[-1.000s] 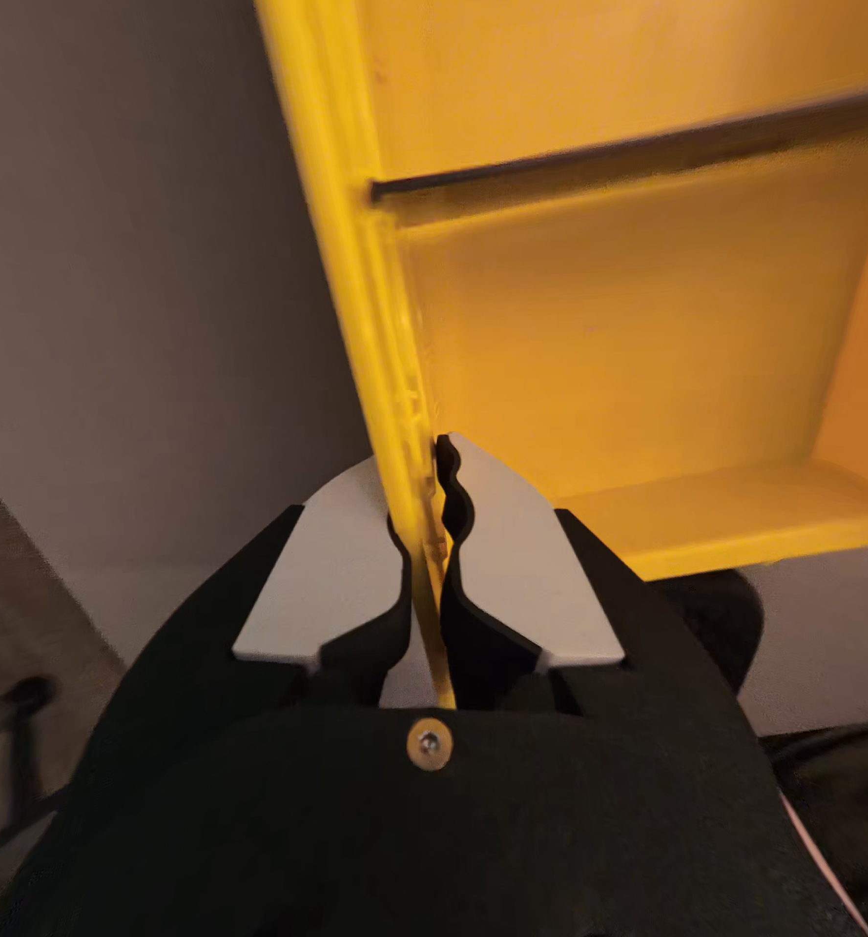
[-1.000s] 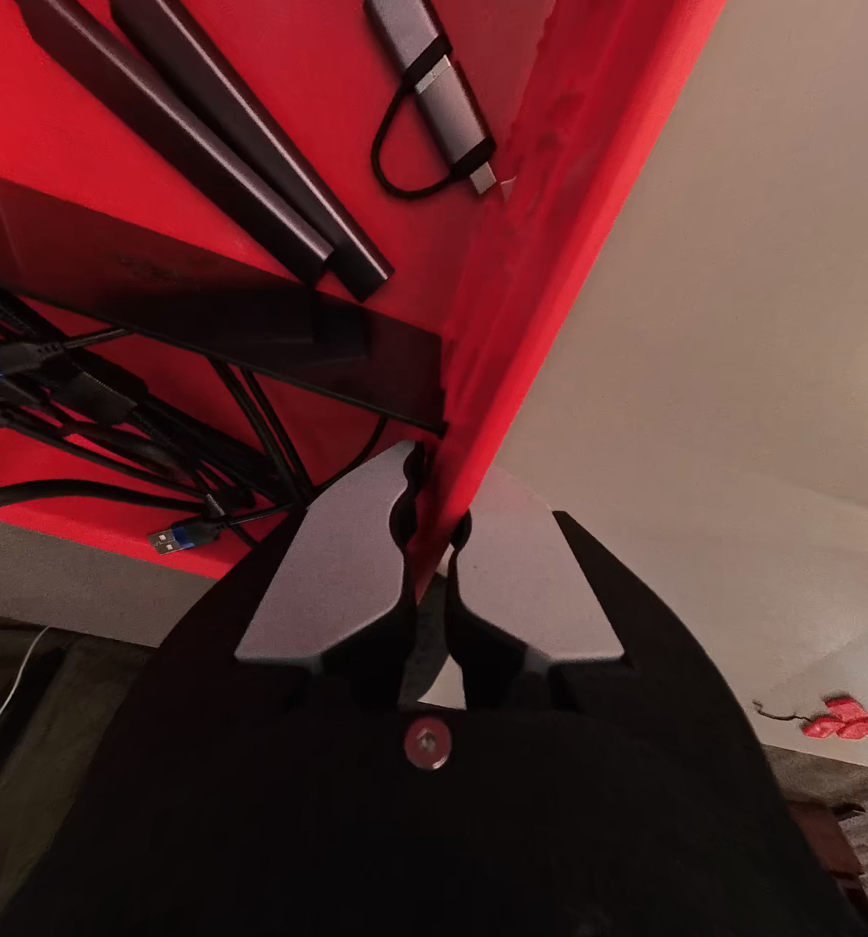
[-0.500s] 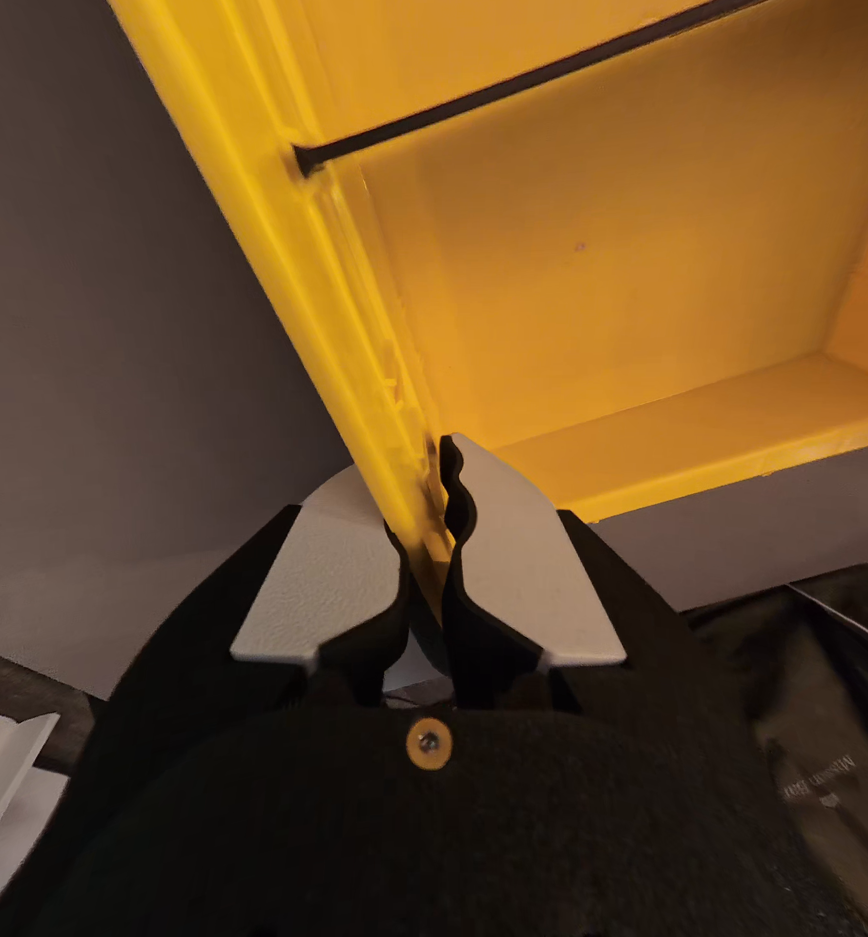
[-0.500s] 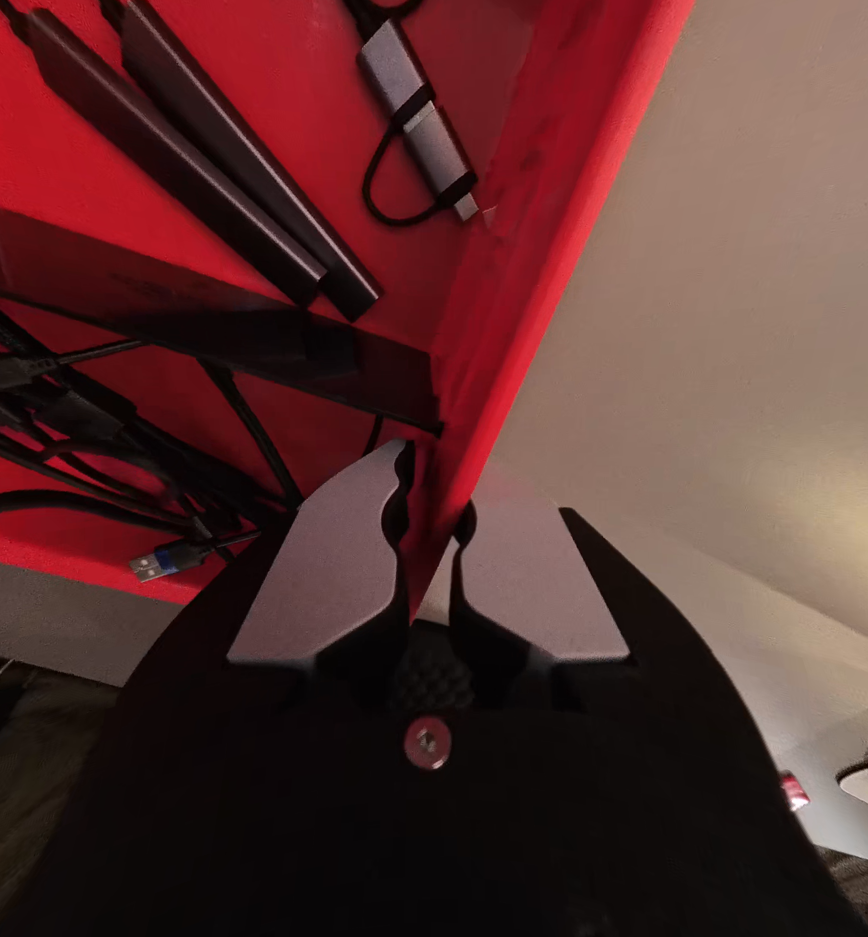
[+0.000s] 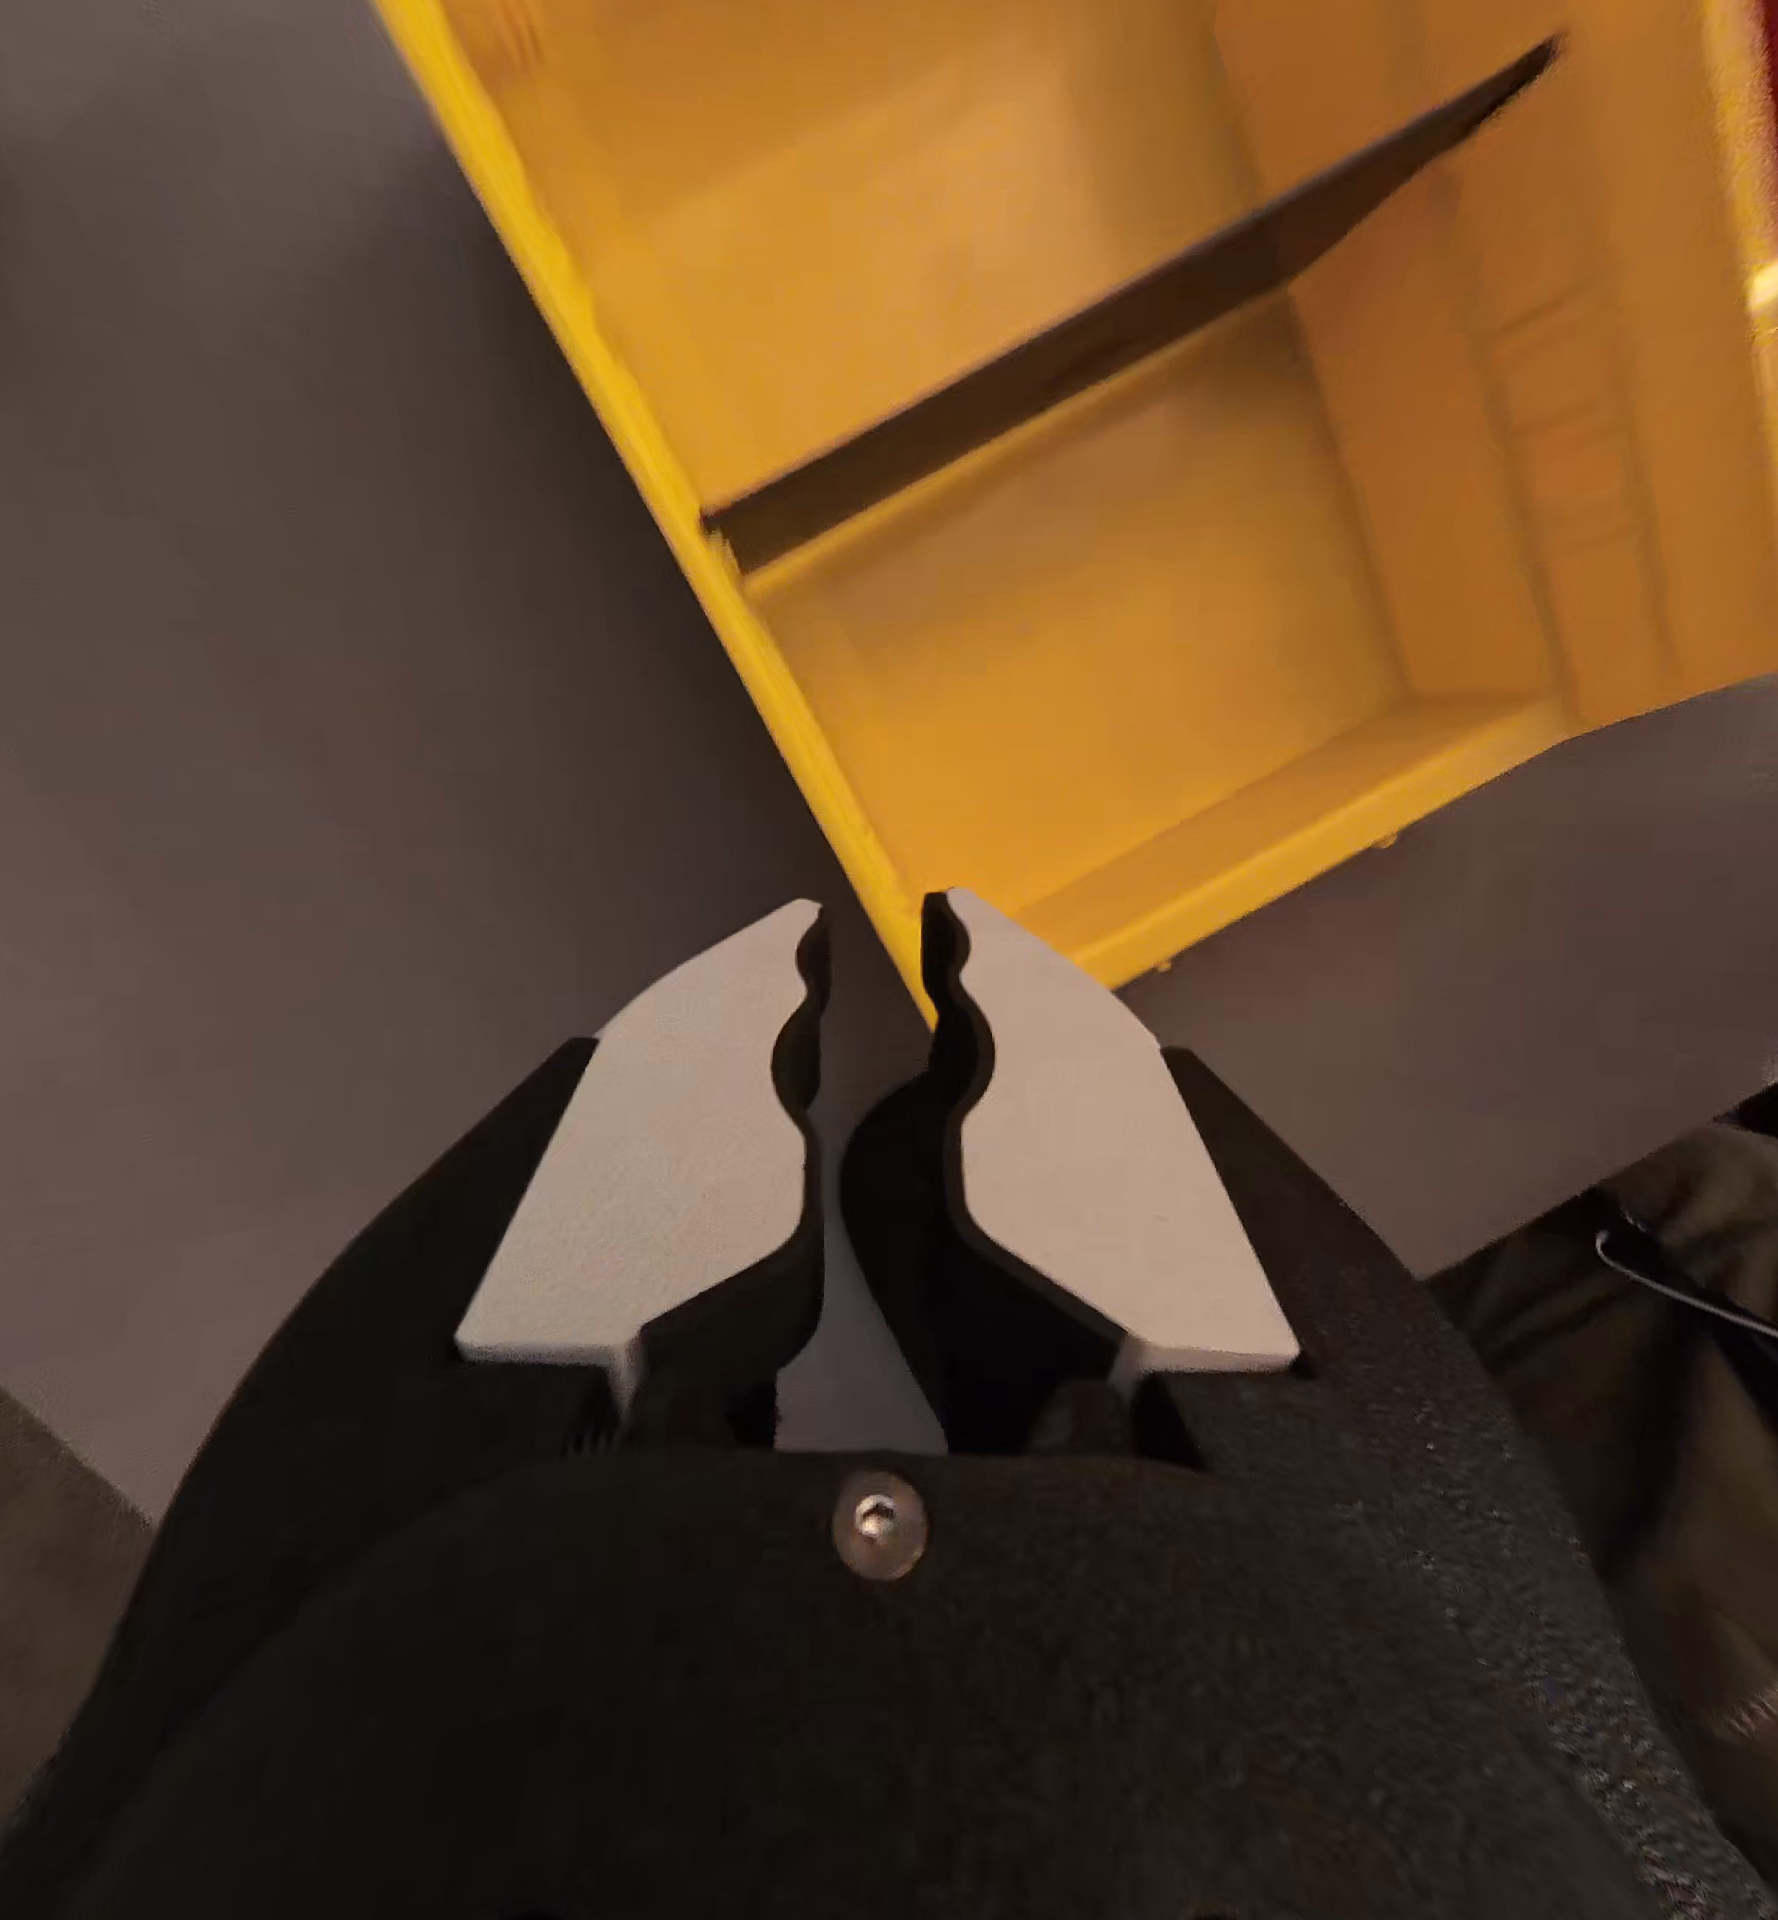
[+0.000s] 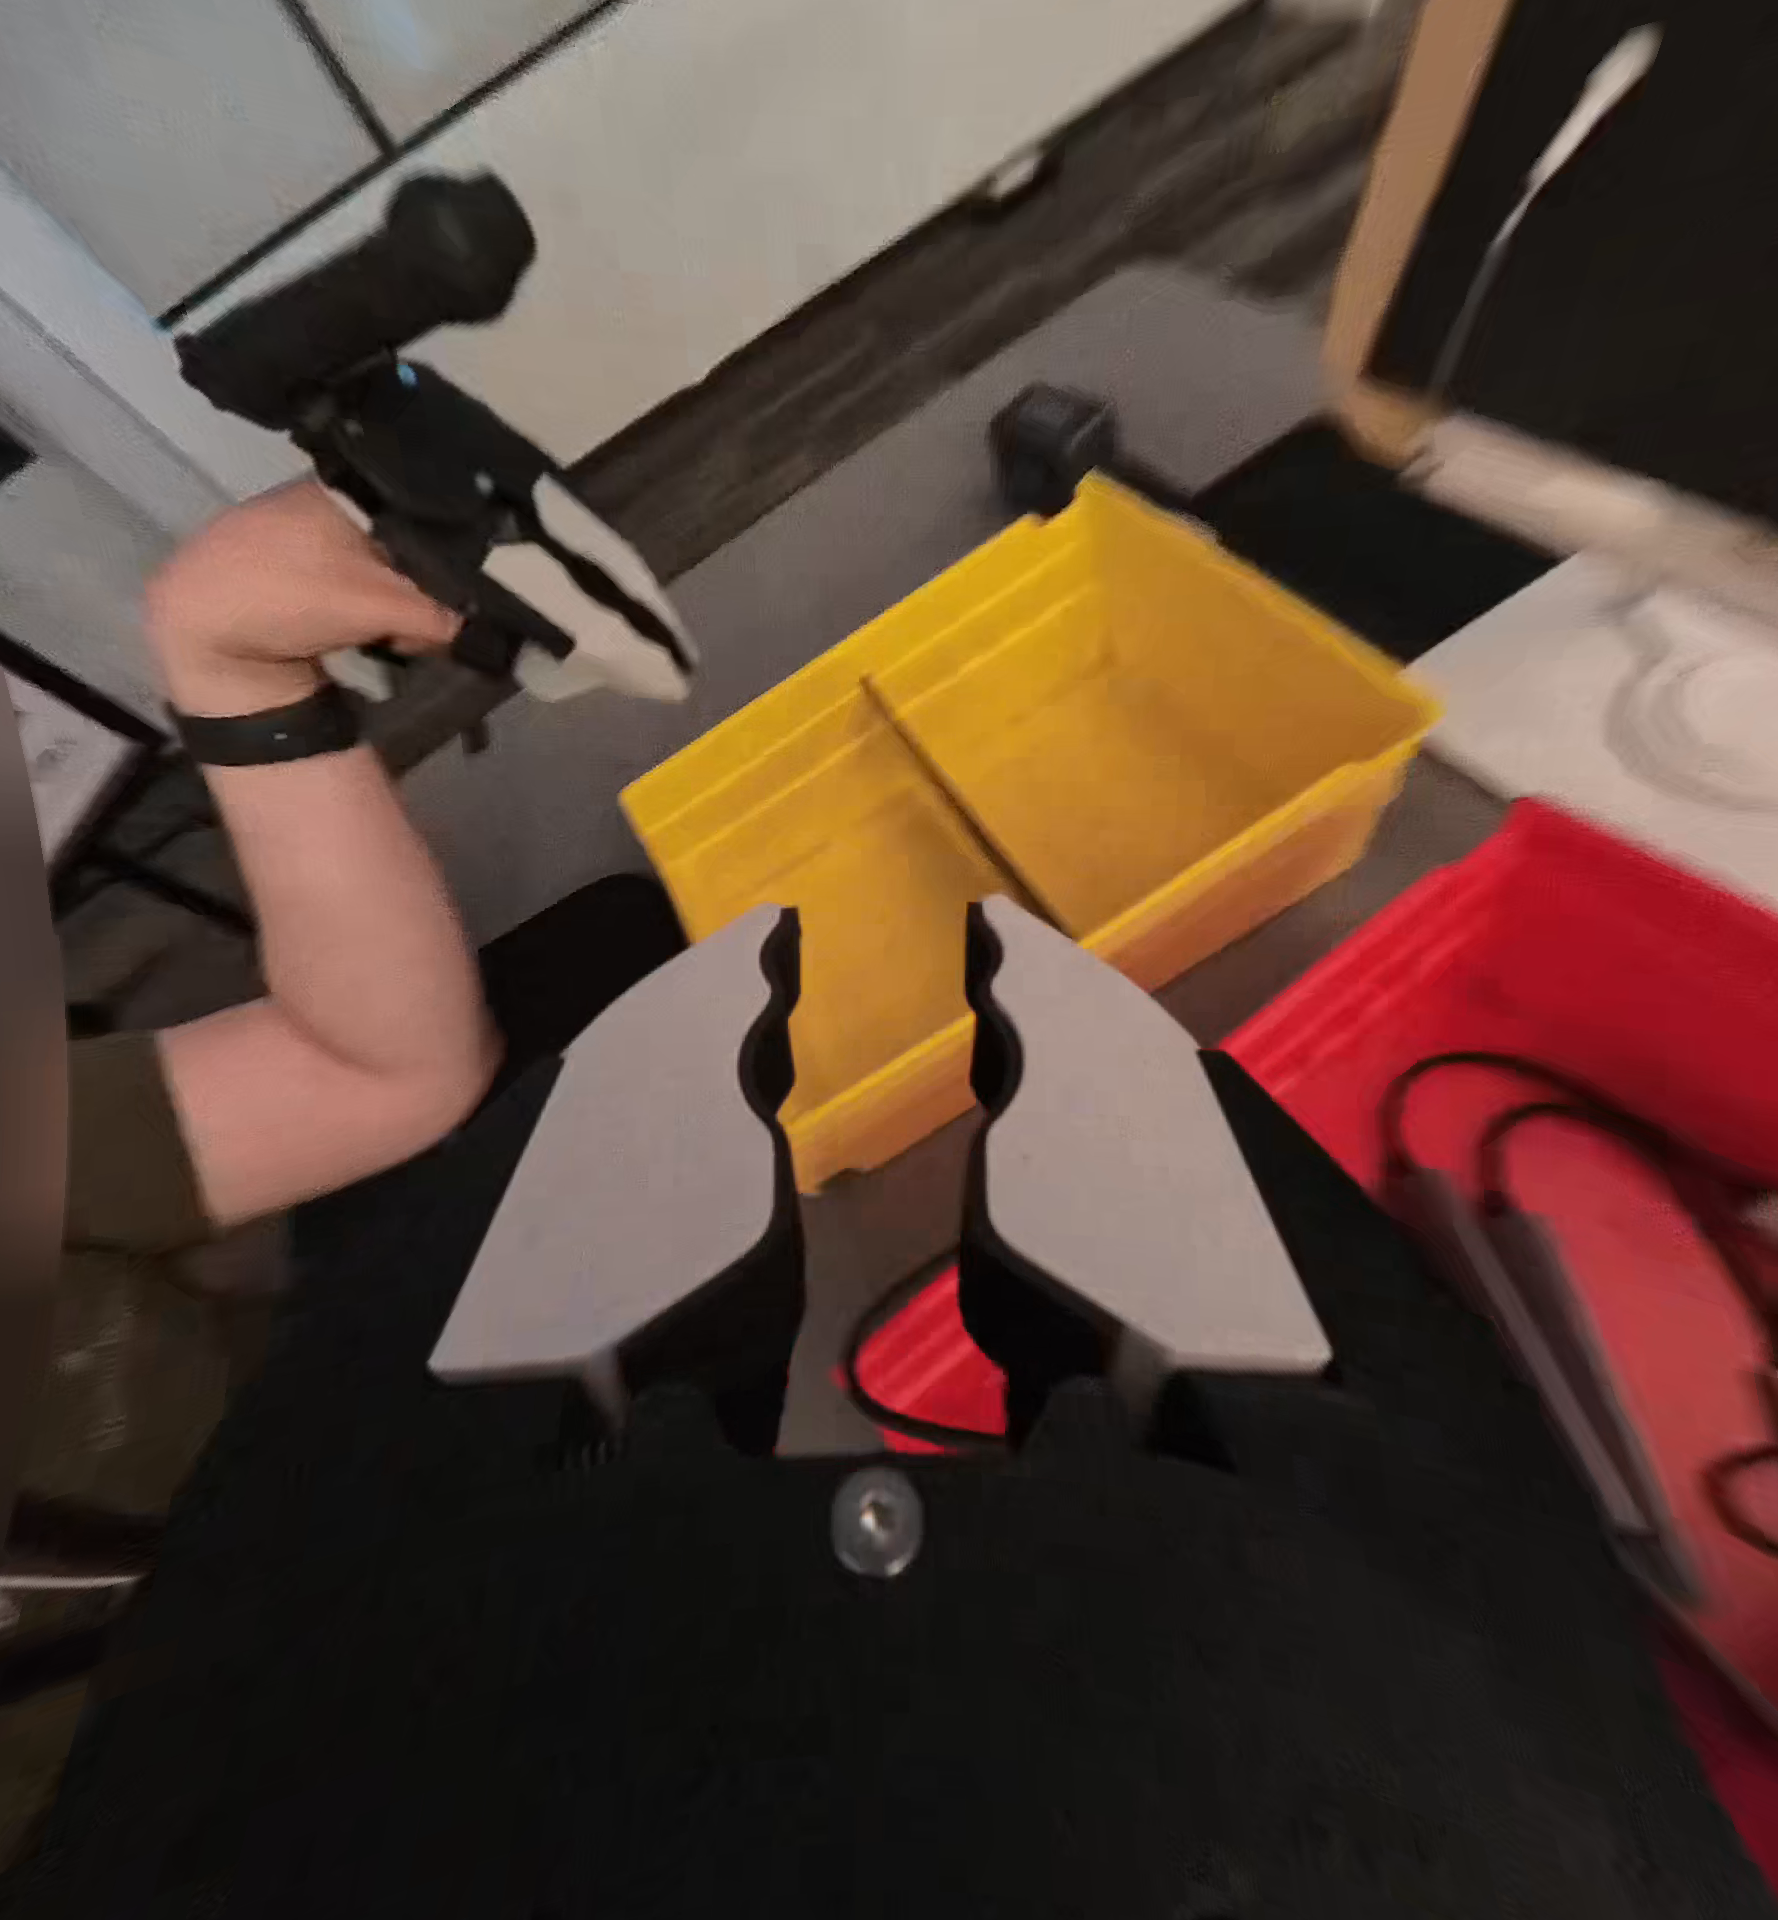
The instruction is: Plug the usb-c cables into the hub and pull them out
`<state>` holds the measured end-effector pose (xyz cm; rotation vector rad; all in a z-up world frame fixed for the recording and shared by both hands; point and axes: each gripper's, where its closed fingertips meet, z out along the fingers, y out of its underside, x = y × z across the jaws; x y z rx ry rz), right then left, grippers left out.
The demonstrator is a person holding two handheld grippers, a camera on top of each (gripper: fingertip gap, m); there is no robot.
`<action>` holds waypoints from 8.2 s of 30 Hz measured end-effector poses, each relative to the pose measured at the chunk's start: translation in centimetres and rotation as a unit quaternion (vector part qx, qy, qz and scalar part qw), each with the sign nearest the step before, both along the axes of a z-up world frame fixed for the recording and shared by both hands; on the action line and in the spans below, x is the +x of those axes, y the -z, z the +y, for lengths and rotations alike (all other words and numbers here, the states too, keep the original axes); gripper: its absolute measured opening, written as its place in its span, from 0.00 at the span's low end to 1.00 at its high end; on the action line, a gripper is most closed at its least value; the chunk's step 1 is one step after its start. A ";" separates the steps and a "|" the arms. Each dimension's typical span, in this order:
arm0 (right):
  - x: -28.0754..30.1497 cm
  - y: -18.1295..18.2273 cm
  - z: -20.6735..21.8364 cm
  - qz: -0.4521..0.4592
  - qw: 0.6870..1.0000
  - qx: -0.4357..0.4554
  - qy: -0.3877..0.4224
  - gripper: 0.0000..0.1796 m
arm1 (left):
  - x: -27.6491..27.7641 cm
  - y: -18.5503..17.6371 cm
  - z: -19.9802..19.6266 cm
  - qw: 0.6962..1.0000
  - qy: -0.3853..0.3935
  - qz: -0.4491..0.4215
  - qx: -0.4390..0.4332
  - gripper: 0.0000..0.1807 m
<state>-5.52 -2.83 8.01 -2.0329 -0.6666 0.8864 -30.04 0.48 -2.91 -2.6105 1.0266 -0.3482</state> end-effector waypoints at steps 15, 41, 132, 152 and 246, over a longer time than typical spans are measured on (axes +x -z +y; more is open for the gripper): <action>-3.6 15.2 2.9 -0.249 0.902 -0.308 0.171 0.15 | 1.6 -12.2 1.3 0.944 -0.001 -0.231 0.237 0.09; -5.1 13.1 3.5 -0.285 0.858 -0.411 0.120 0.04 | -0.8 -21.2 -2.9 0.838 -0.020 -0.460 0.291 0.06; 40.3 21.0 -7.7 -0.141 0.804 -0.423 0.394 0.05 | -3.5 7.1 13.7 0.968 -0.146 0.112 -0.171 0.02; 39.8 20.9 -8.3 -0.151 0.803 -0.428 0.387 0.05 | -4.1 7.1 14.6 0.970 -0.146 0.120 -0.154 0.02; 33.9 -1.3 0.5 -0.300 0.837 0.289 0.354 0.26 | 8.1 8.1 18.0 0.795 0.524 0.219 0.212 0.01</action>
